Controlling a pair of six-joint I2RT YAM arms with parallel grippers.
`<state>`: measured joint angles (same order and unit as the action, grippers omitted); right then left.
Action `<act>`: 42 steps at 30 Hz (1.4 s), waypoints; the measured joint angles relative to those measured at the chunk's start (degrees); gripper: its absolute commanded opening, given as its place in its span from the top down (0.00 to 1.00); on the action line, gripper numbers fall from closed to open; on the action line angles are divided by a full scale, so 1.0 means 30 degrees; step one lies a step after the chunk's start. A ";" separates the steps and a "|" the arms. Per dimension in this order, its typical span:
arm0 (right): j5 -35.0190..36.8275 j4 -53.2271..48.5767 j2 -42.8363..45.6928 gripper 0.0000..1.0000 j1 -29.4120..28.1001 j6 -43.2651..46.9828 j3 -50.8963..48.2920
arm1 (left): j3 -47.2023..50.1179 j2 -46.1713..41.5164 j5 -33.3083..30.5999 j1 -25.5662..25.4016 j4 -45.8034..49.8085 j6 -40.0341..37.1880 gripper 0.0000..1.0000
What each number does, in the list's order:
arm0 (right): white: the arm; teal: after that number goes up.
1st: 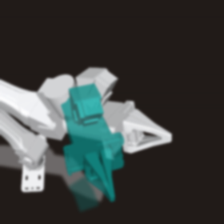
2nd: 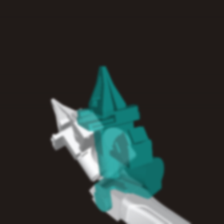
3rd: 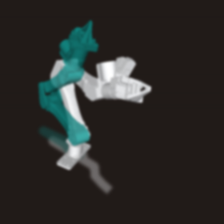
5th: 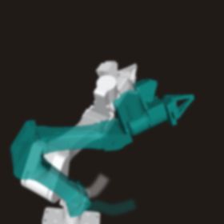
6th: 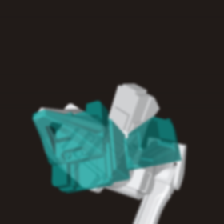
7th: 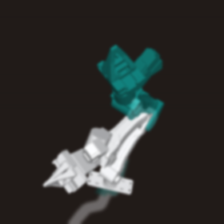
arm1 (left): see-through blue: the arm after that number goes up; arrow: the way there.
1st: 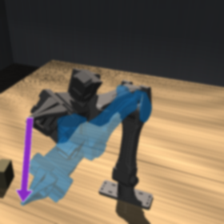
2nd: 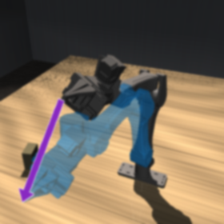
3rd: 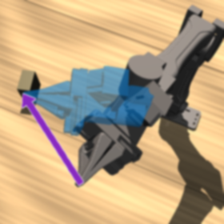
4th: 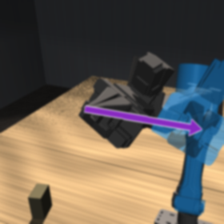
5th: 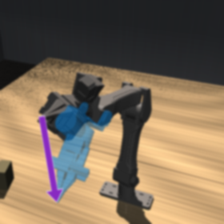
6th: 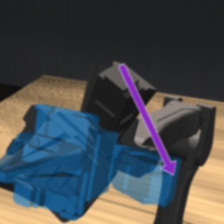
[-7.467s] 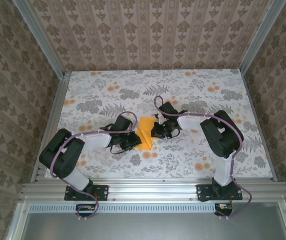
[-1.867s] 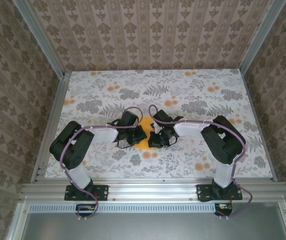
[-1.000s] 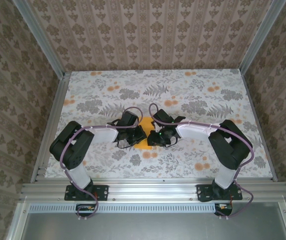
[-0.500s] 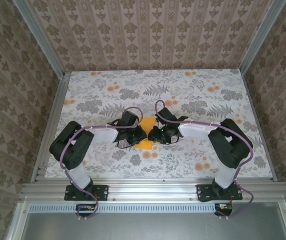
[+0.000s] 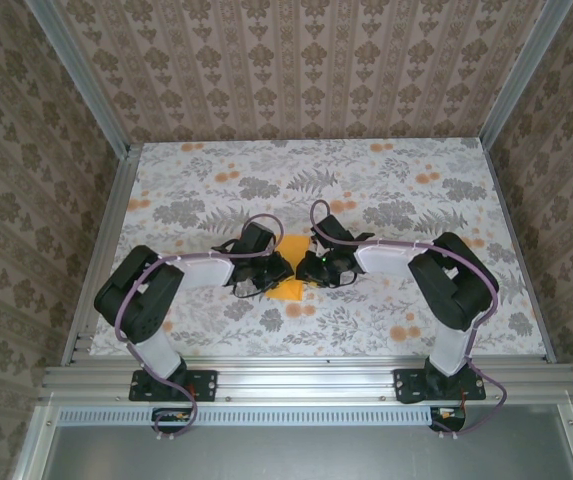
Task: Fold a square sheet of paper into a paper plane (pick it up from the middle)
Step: Fold the triangle a second time at the center of the table.
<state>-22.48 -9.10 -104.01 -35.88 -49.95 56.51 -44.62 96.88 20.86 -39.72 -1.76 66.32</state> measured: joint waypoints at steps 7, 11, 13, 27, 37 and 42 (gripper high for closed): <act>-0.0430 0.0583 -0.0248 0.78 0.0160 0.0022 0.0000 | 0.0189 0.0000 -0.0044 0.0000 -0.0015 0.0051 0.84; -0.0525 0.0554 -0.0525 0.85 0.0168 0.0321 0.0000 | 0.0240 0.0000 -0.0044 0.0000 -0.0073 0.0051 0.84; -0.0510 0.0488 -0.0714 0.89 0.0182 0.0714 0.0029 | 0.0240 0.0000 -0.0044 0.0000 -0.0080 0.0051 0.84; -0.0262 -0.0168 -0.1253 0.95 0.0284 0.3133 0.0940 | 0.0991 -0.1297 -0.0044 0.0000 0.0036 -0.0036 0.63; -0.0007 -0.0474 -0.1304 0.95 0.0299 0.3818 0.1195 | 0.1501 -0.1705 -0.0066 0.0007 0.1042 -0.0372 0.76; 0.0066 -0.0772 -0.1392 0.95 0.0335 0.4167 0.1435 | 0.1494 -0.1705 -0.0131 0.0007 0.1617 -0.0758 0.84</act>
<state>-22.28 -11.42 -108.18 -34.87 -37.45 60.82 -40.14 91.77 20.47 -39.70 3.09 64.05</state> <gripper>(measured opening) 0.054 0.186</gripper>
